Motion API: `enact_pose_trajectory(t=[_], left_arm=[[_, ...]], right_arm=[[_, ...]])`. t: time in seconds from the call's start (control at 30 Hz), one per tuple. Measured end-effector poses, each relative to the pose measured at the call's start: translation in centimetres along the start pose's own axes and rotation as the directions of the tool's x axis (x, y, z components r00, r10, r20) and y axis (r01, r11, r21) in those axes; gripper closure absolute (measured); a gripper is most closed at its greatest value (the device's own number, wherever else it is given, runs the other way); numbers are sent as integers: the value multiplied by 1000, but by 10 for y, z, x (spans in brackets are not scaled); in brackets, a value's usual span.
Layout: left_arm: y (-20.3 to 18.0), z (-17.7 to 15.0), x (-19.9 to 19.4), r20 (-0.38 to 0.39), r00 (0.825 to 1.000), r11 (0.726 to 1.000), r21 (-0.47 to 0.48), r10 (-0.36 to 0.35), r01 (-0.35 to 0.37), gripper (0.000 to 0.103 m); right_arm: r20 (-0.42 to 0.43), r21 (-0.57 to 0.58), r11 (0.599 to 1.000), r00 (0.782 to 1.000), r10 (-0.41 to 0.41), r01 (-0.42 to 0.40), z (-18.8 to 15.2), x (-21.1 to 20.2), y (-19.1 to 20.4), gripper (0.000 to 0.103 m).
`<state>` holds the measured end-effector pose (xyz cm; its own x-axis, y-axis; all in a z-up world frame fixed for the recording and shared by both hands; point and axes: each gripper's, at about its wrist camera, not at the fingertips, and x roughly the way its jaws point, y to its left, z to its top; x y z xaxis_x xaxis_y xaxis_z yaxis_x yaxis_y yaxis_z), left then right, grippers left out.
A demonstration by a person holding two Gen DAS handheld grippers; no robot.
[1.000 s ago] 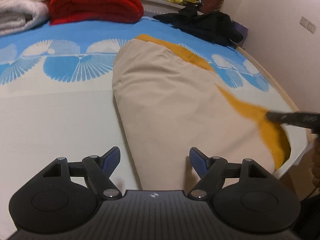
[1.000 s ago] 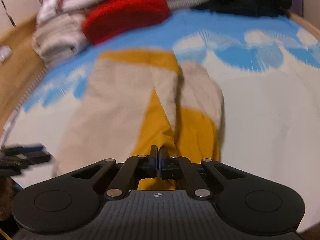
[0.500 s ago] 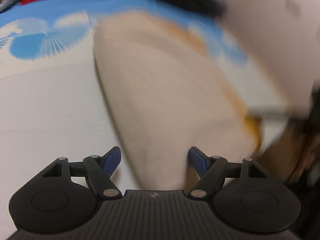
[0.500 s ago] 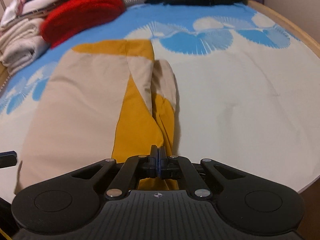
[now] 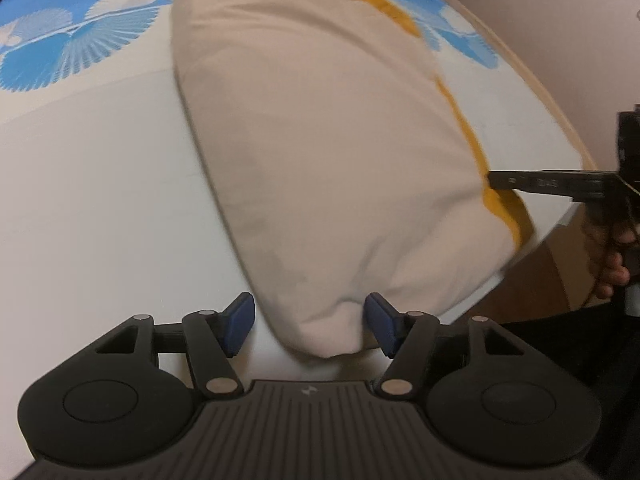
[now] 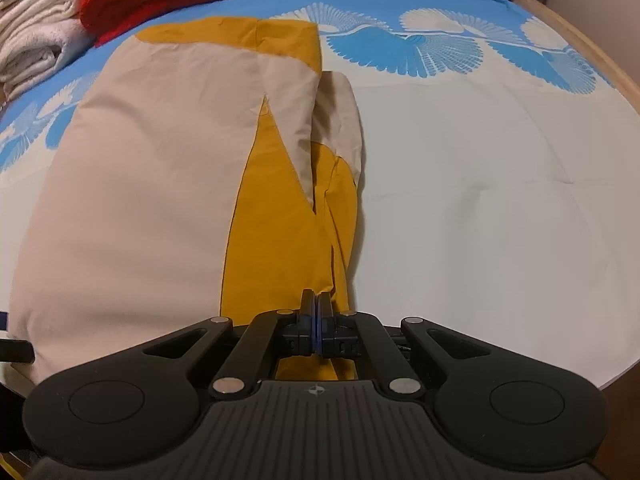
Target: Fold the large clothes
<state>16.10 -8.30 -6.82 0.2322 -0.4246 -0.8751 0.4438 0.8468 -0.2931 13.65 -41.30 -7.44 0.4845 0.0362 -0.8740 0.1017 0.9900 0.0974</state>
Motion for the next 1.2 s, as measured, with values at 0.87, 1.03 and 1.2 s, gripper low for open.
enact_pose_trajectory(t=[0.87,1.03,1.2], left_arm=[[121,83,75,224,959,748,-604,-172,275,11],[108,95,77,232,967,820,-530,-108,218,41],[99,108,34,324,942,878,-422,-87,226,74]], right_arm=[[15,284,945,986,166,-163,23,23,-24,44],[17,250,956,988,156,-156,27,21,-12,74],[51,219,957,982,182,-189,34,12,4,92]])
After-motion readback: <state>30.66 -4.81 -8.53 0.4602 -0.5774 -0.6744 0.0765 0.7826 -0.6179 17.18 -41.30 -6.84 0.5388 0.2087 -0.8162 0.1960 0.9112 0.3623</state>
